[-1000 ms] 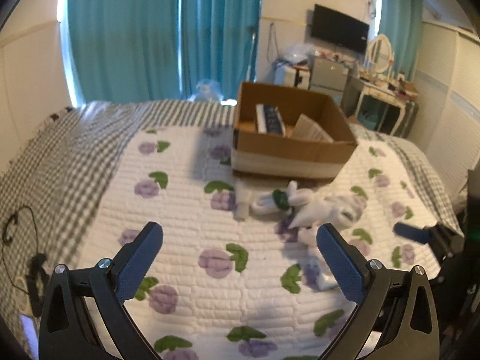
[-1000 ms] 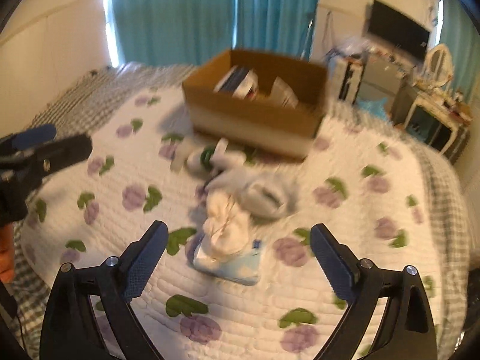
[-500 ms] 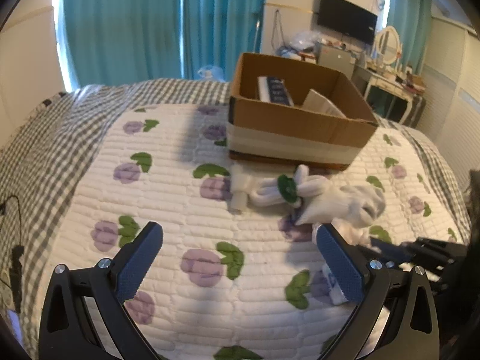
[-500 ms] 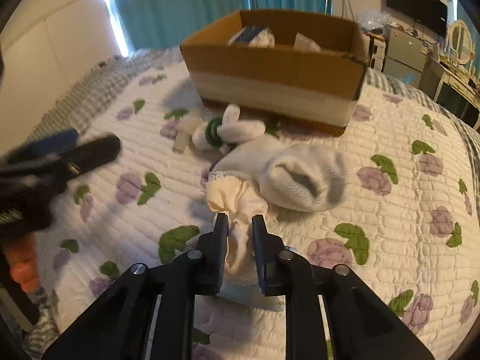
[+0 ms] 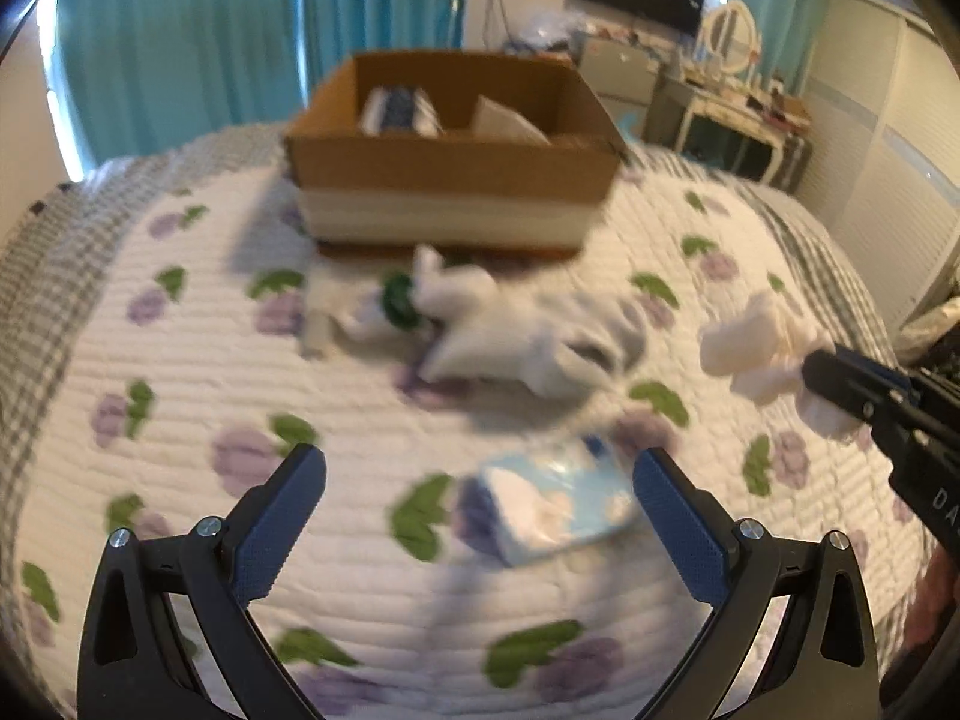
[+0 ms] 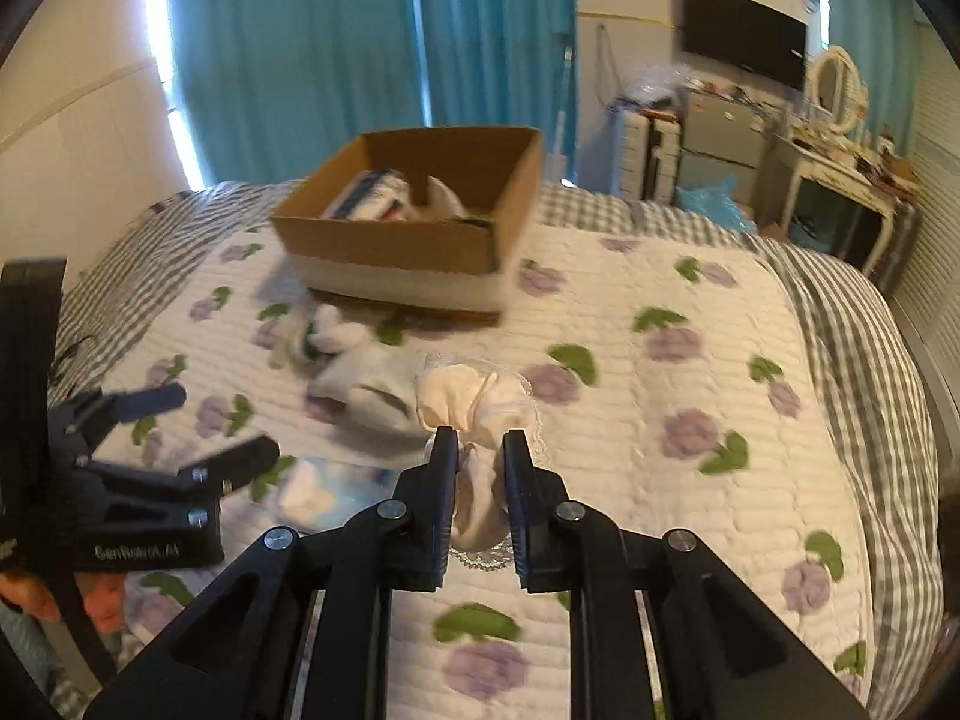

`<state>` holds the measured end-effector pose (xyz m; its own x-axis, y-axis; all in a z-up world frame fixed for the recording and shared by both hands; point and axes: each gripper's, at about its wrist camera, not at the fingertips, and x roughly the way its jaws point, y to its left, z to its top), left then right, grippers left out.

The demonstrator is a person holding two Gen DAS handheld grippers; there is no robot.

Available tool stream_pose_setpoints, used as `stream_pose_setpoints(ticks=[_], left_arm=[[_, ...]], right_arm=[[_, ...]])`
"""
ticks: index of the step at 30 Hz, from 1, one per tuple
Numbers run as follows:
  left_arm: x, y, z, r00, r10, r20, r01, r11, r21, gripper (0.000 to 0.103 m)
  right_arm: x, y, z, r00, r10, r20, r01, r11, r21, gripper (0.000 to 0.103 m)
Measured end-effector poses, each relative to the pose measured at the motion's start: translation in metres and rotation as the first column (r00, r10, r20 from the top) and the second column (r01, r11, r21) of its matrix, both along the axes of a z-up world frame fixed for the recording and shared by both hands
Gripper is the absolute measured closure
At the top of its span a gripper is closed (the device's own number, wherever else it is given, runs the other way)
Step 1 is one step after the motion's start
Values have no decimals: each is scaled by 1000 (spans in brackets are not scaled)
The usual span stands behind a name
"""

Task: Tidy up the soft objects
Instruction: 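Grasp the light-blue wipes pack with the left tool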

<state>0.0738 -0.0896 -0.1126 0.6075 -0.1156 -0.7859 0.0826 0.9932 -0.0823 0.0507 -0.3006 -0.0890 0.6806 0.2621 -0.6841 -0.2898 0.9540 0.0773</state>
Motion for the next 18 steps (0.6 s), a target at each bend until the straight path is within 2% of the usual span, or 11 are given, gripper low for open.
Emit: stream_pose_setpoints(ticks=[3,10,16,17,18], left_arm=[[4,-16,-15,998,-19,-55,19,1000,-3,1],[16,-31,-32,993,-46,-113,48,999,15,1],[27,-46,-56,975,-88,-204,101,993,55,1],[29,-46,-59,973,-81,-218,97,993,64,4],[30,-46,-63,970,-70,-233,89,993,74,13]], right_arm=[[2,-17,-13,999,-30,-20,30,1000,0,88],[10,-38,-44,995,-66,-69,67,998,4,88],[15,-45,-57,993,-74,-89,75,997,14,88],[16,-45,-57,993,-75,-91,77,997,14,88],[16,-46,-58,993,-77,-94,79,997,16,88]])
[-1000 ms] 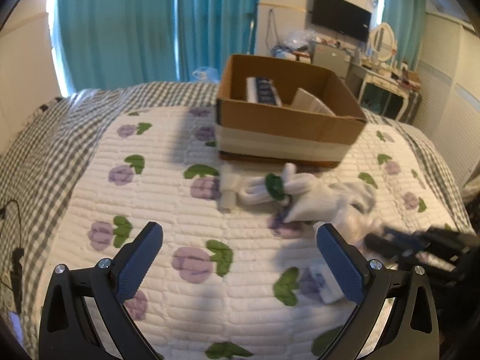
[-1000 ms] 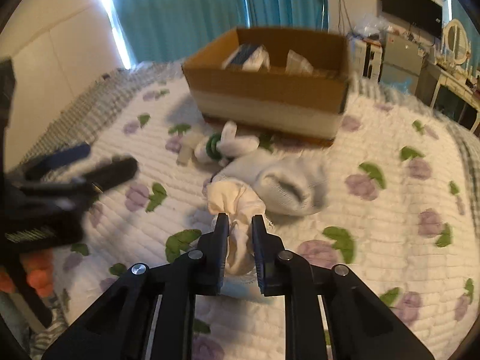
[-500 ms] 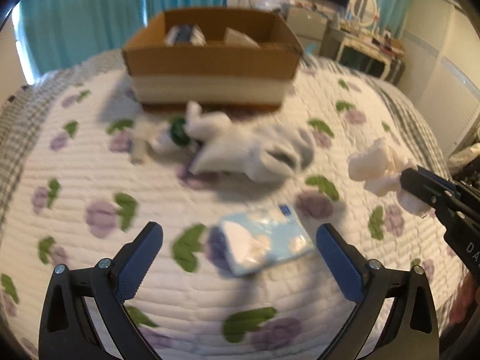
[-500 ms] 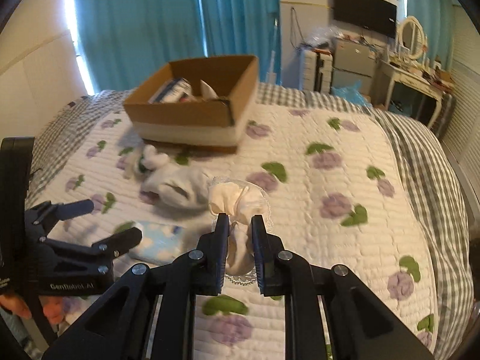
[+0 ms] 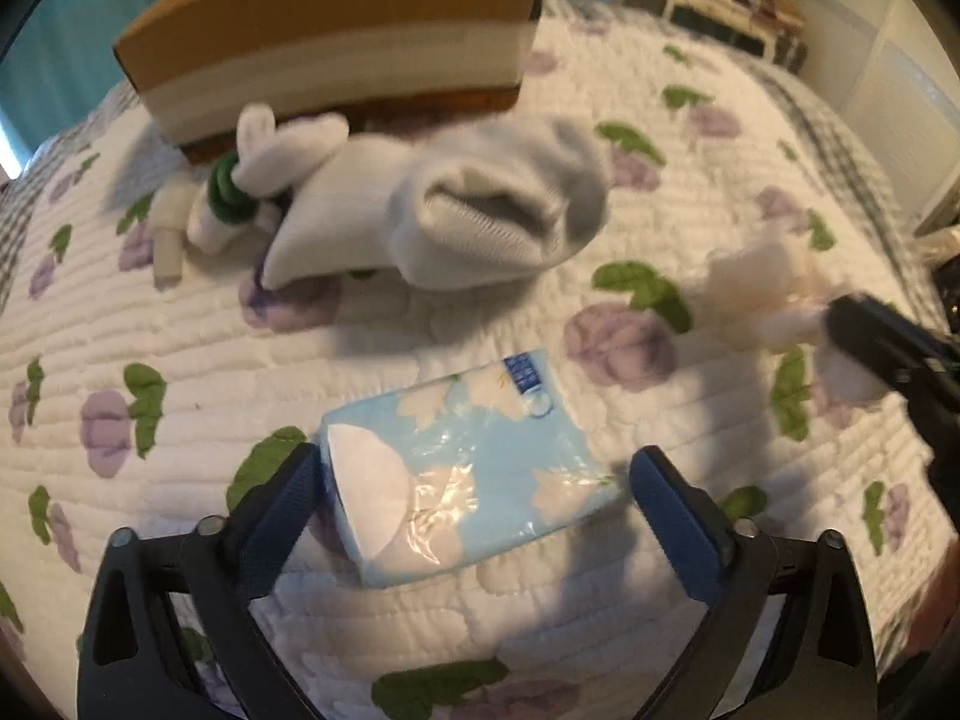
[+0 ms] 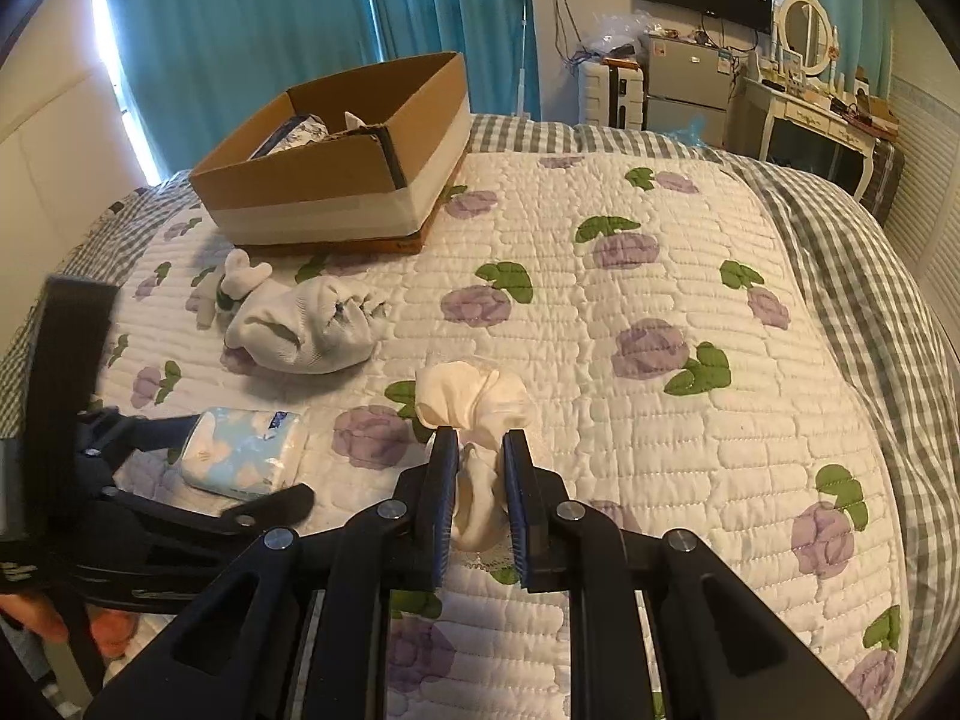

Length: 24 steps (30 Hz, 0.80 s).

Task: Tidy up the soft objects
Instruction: 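Grasp the light-blue wipes pack with the left tool, then carry the wipes pack with the left tool while the right tool carries the cloth bundle into the box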

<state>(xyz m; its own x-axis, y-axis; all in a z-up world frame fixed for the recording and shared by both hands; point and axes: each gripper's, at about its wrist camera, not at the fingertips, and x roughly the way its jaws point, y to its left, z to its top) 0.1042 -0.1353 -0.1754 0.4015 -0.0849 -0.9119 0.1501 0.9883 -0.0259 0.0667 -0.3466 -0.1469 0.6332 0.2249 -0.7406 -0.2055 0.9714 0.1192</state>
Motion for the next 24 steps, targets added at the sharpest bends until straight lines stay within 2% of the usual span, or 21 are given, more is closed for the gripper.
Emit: stream_pose_setpoints(ticks=[3,8,16,24], left_arm=[[-1,4,2,1000,9,7,-9,1000,-10,22],[-14,13,17,999,10,49,-9,999,-37,24],[-49,27,83,979,-10,202,19,999,-42,24],[-68,41,155,938,-18,346,34,999,-40,24]], right_arm=[[0,0,0,1000,0,-2,0,1000,0,88],[-6,3,6,1000,4,4,-4,1000,-6,88],[-33,16,45,998,23,66,-22,1000,-17,88],[-63,34,102,987,54,152,-49,998,-37,88]])
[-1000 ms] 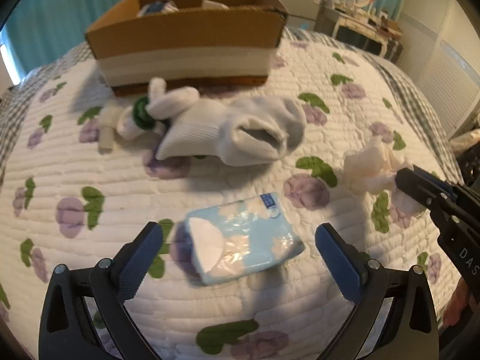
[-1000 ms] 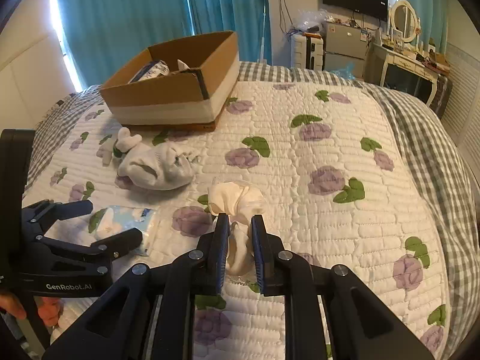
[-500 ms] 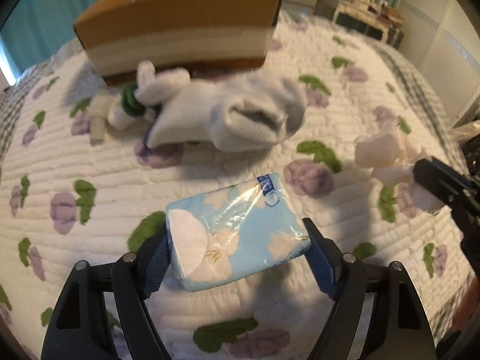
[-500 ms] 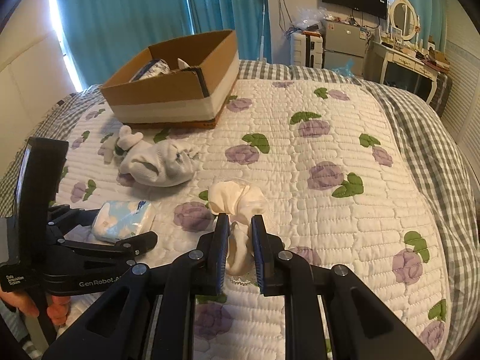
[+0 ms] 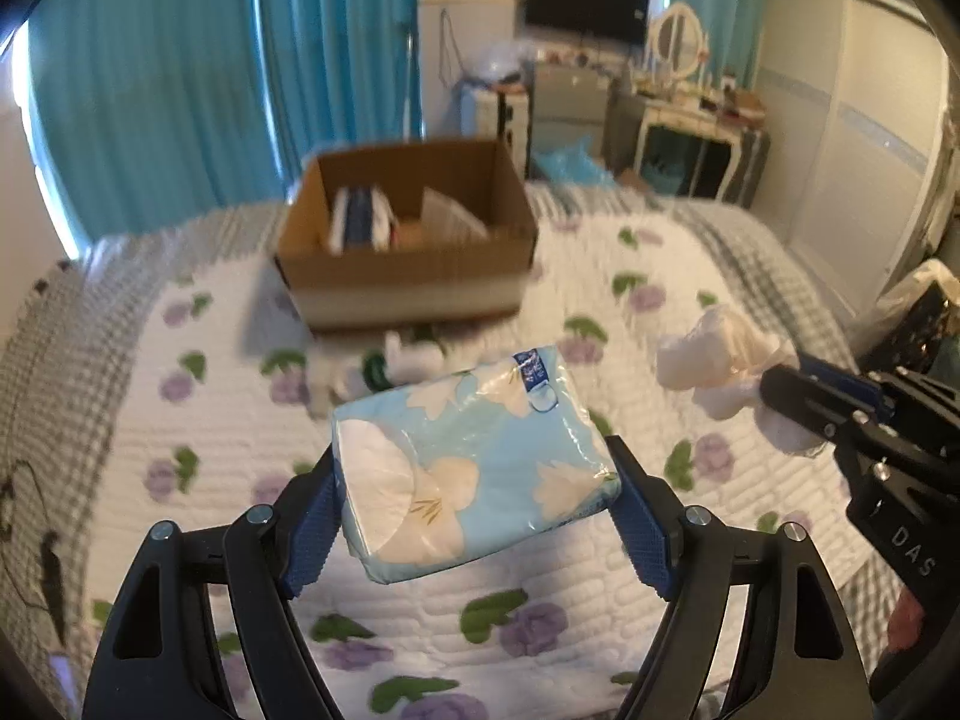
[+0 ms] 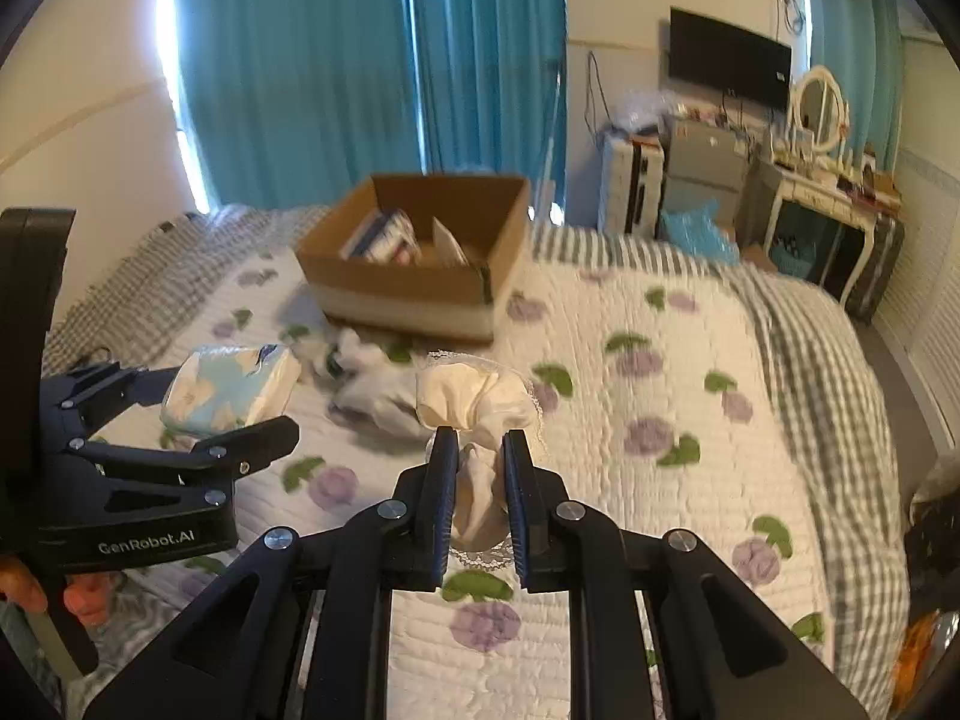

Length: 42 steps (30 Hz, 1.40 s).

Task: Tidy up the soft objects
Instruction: 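Carry the wipes pack with the left tool while the right tool carries the cloth bundle into the box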

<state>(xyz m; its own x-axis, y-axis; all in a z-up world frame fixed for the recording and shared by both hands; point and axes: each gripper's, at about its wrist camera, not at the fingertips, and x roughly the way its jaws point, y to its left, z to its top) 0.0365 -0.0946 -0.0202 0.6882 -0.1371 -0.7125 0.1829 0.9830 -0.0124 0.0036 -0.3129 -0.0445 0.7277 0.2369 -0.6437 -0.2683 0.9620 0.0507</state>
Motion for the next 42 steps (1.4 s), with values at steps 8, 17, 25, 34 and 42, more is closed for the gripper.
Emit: stream_pose_setpoints(ticks=[8,17,25,34,42], left_arm=[[5,15,52,993,-9,114,11,1000,-22,24],[63,32,64,987,-21,162,19,1000,9,24],[141,41,48,982,-54,183,48,998,33,24],[219,39,2,990,-65,129,59,997,47,24],[254,38,-20,985,-75,157,66,996,62,18]], right_arm=[[-6,21,58,995,44,89,-42,999,-22,88],[39,41,98,986,52,160,-50,999,-16,88],[113,53,102,983,38,182,-38,999,-5,88],[203,70,69,987,19,160,-19,1000,0,88],[259,81,29,991,8,132,-10,1000,12,88]])
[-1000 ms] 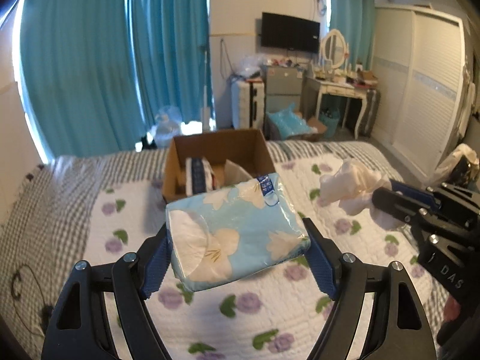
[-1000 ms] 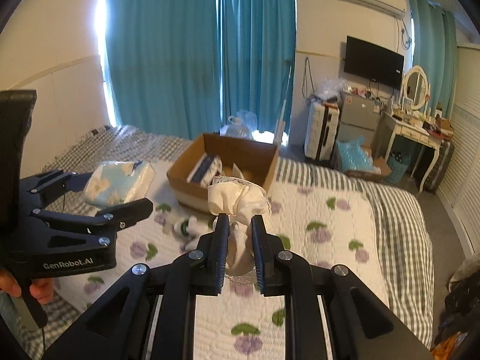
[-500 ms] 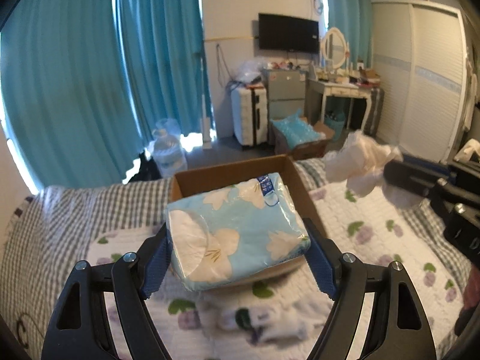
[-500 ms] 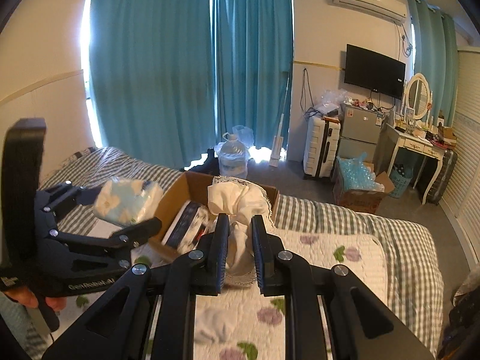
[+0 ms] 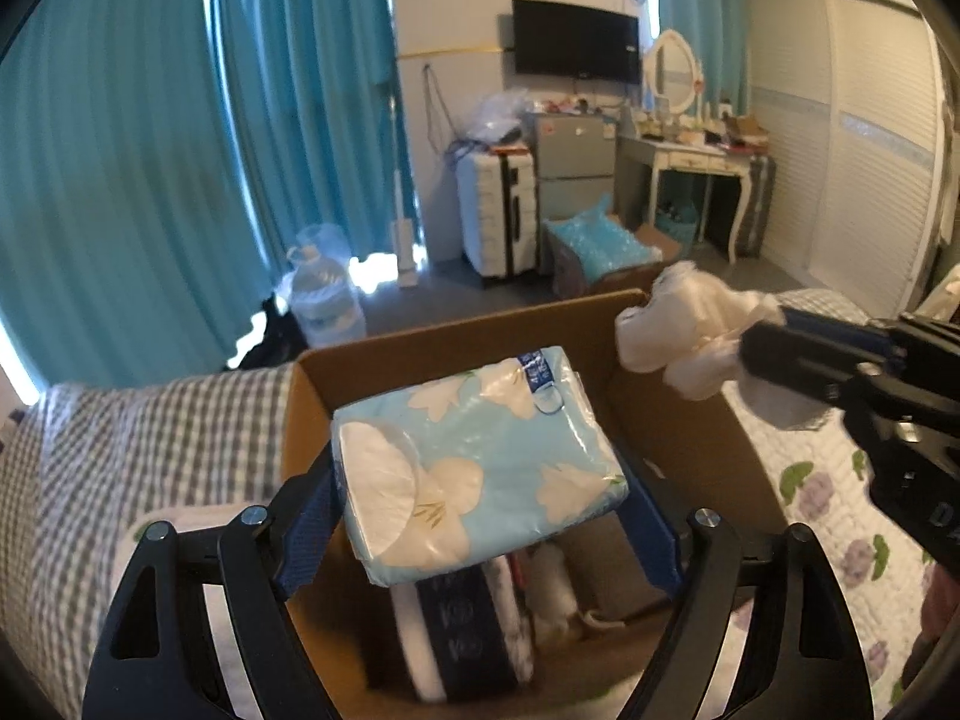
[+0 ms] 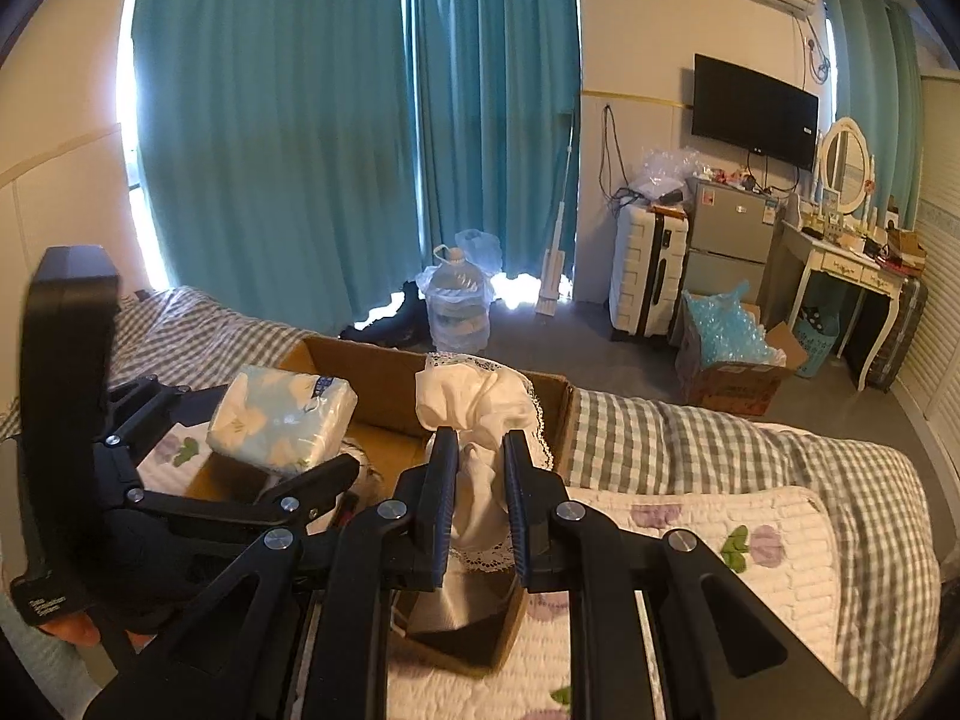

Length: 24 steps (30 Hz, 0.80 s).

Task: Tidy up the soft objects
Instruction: 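Carry the wipes pack with the left tool while the right tool carries the cloth bundle into the box, then grasp the white sock with the right tool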

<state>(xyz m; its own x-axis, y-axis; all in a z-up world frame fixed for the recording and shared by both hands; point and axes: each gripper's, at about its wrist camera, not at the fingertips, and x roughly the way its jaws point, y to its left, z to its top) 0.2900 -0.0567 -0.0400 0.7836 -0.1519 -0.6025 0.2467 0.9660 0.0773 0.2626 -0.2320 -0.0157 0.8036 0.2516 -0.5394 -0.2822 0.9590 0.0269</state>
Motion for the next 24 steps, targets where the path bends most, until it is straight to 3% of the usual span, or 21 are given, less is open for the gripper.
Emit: stream_pose_setpoints(ticks=[9,10,11,13,18,20,23,24], left_arm=[[1,21,11,998,54,25,-54,998,-16,17],[0,26,14,998,59,26,-58,998,-19,17],[-2,28,16,998,63,29,-62,998,-22,17],[-9,34,24,997,69,39,-68,997,-22,17],[-39,45,51,996,60,66,-58,998,-35,17],[-58,47,67,994,60,95,-57,998,-38,16],[-84,51,86,989,69,134,-64,997,-45,0],[-96,53,94,985,70,157,-63,997,-48,0]], right_arm=[[40,1,-18,1000,0,-3,0,999,33,88],[43,3,-18,1000,9,-4,-9,999,41,82],[45,5,-18,1000,4,-5,-4,999,42,61],[46,7,-17,1000,-22,-9,22,999,24,35],[22,-1,0,998,-63,-1,63,997,40,35],[9,-4,9,996,-84,9,84,996,9,27],[-20,-10,32,995,-96,27,96,995,-12,21],[-28,-12,39,995,-94,30,95,995,-17,20]])
